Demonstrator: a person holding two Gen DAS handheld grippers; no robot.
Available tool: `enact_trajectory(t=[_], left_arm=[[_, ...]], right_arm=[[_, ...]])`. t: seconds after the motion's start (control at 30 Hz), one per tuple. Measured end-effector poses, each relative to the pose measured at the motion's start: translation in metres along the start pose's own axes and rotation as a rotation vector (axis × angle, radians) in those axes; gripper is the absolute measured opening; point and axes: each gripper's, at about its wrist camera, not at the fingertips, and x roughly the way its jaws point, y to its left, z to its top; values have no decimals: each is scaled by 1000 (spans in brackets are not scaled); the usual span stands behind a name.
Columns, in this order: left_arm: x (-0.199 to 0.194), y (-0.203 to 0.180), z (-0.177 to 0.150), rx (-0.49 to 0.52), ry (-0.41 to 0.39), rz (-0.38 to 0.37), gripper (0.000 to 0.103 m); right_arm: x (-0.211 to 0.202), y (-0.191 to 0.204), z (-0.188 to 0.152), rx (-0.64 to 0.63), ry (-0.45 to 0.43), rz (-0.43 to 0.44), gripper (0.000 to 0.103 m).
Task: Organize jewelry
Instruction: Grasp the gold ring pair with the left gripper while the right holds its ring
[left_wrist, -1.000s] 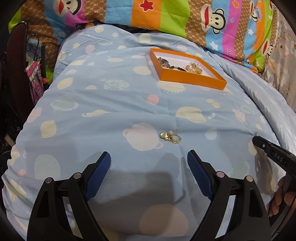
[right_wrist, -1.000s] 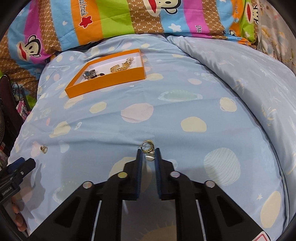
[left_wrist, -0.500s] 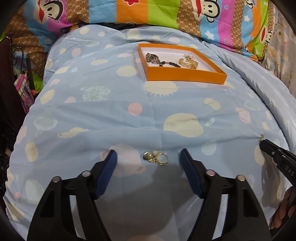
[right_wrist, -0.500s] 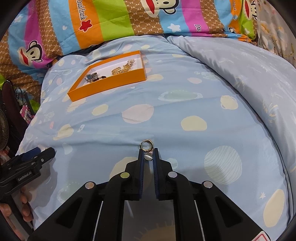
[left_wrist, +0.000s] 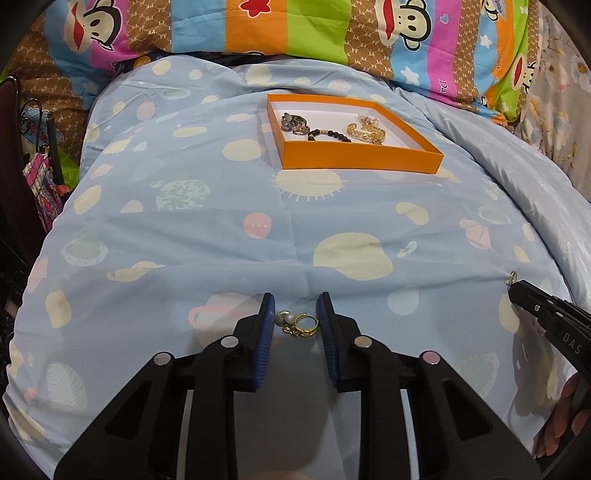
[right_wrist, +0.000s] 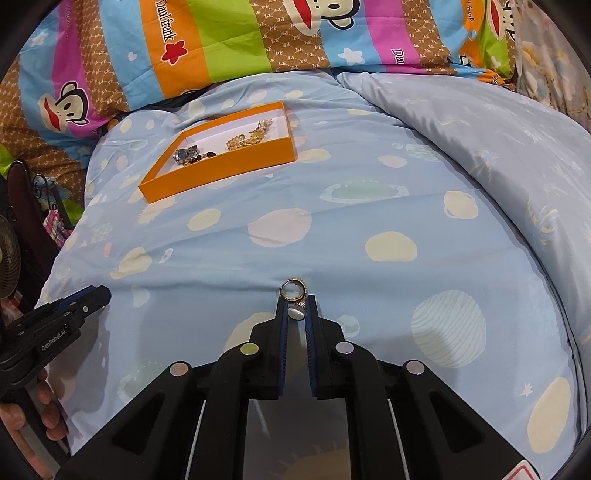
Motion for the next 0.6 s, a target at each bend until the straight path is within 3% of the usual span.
enact_trajectory(t=[0.3,0.43,0.6], left_arm=[[-8,2,-4,-11,-20,-24,22],[-5,8,-4,-41,-8,-41,22],[-5,10,-4,-58,-9,-54,22]], right_arm=[[-4,11,-4,-51,7,30,9],[-5,14,-3,-63,-7,8,28],[6,20,1,-81,26,-4,30]])
